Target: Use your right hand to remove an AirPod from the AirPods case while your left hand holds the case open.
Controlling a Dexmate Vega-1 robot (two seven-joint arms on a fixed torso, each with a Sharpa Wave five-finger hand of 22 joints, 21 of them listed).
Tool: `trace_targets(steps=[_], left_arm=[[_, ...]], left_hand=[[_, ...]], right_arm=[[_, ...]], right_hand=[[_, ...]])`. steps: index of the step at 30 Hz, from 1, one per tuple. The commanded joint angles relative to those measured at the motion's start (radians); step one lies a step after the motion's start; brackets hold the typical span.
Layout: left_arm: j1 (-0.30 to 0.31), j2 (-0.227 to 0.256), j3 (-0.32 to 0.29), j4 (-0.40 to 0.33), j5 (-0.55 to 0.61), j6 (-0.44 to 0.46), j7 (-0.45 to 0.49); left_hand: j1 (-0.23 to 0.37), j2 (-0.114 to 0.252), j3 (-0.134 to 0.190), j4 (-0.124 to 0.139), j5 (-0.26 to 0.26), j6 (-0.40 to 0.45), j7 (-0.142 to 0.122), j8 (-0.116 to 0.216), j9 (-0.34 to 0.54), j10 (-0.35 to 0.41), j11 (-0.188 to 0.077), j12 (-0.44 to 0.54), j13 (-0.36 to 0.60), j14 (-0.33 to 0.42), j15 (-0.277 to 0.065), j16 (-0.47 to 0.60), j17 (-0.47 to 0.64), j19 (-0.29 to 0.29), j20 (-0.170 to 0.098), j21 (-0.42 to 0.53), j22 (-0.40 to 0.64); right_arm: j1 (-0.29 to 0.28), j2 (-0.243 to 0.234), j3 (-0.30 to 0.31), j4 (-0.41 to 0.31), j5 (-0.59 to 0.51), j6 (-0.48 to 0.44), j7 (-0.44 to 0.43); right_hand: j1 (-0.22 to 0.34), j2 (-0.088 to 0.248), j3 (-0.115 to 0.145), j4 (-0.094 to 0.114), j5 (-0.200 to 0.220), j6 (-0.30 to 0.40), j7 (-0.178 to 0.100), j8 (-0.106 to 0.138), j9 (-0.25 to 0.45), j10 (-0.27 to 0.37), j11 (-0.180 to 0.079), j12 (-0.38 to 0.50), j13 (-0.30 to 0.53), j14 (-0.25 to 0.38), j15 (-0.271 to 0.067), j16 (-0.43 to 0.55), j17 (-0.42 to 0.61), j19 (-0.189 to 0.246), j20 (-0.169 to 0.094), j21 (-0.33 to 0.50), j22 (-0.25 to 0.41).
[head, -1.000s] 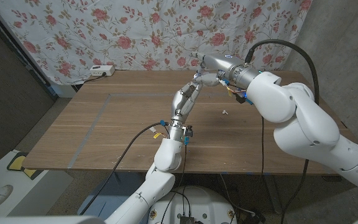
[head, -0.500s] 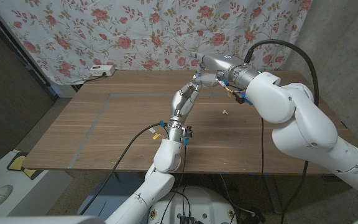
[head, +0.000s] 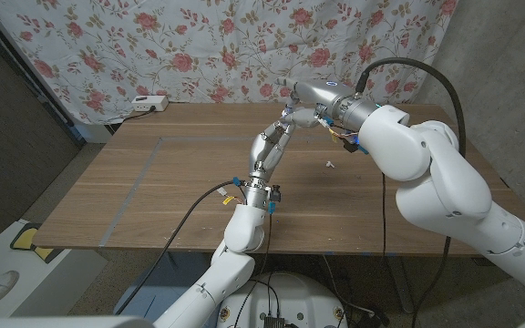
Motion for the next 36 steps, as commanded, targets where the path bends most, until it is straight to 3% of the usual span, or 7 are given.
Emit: trace_targets(steps=[1, 15, 36], left_arm=[[-0.003, 0.007, 0.006, 0.002, -0.007, -0.003, -0.018], [-0.004, 0.009, 0.016, 0.003, -0.022, -0.004, -0.034], [0.000, 0.005, 0.018, -0.003, -0.008, -0.003, -0.029]], left_hand=[[0.023, 0.020, 0.005, 0.006, 0.003, 0.012, -0.023, 0.018, 0.063, 0.009, -0.007, -0.001, 0.005, 0.018, -0.028, -0.001, 0.006, -0.005, -0.003, -0.006, 0.003], [0.021, 0.020, 0.005, 0.008, 0.004, 0.016, -0.022, 0.022, 0.066, 0.009, -0.008, -0.004, 0.007, 0.010, -0.027, -0.004, 0.007, -0.008, -0.001, -0.007, 0.003], [0.017, 0.020, 0.005, 0.009, 0.003, 0.012, -0.021, 0.022, 0.071, 0.012, -0.008, -0.006, 0.011, 0.004, -0.027, -0.007, 0.007, -0.010, 0.000, -0.007, 0.003]], right_arm=[[-0.024, 0.026, 0.018, 0.003, -0.020, 0.012, 0.014], [-0.048, 0.033, 0.043, 0.001, -0.013, 0.034, 0.005], [-0.091, 0.024, 0.088, -0.014, 0.027, 0.060, -0.049]], right_hand=[[0.036, 0.010, 0.018, 0.002, 0.009, 0.005, -0.014, 0.004, 0.003, -0.016, -0.002, 0.077, 0.207, 0.003, -0.097, 0.016, 0.026, 0.001, -0.009, -0.002, 0.003], [0.037, 0.032, 0.062, 0.056, 0.013, 0.012, -0.019, 0.003, 0.006, -0.094, -0.004, 0.164, 0.334, -0.001, -0.102, 0.026, 0.076, 0.002, -0.014, 0.001, 0.004], [0.038, 0.027, 0.093, 0.080, 0.007, 0.020, -0.020, 0.004, 0.007, -0.131, 0.004, 0.226, 0.412, 0.003, -0.111, 0.026, 0.100, 0.005, -0.022, 0.003, 0.004]])
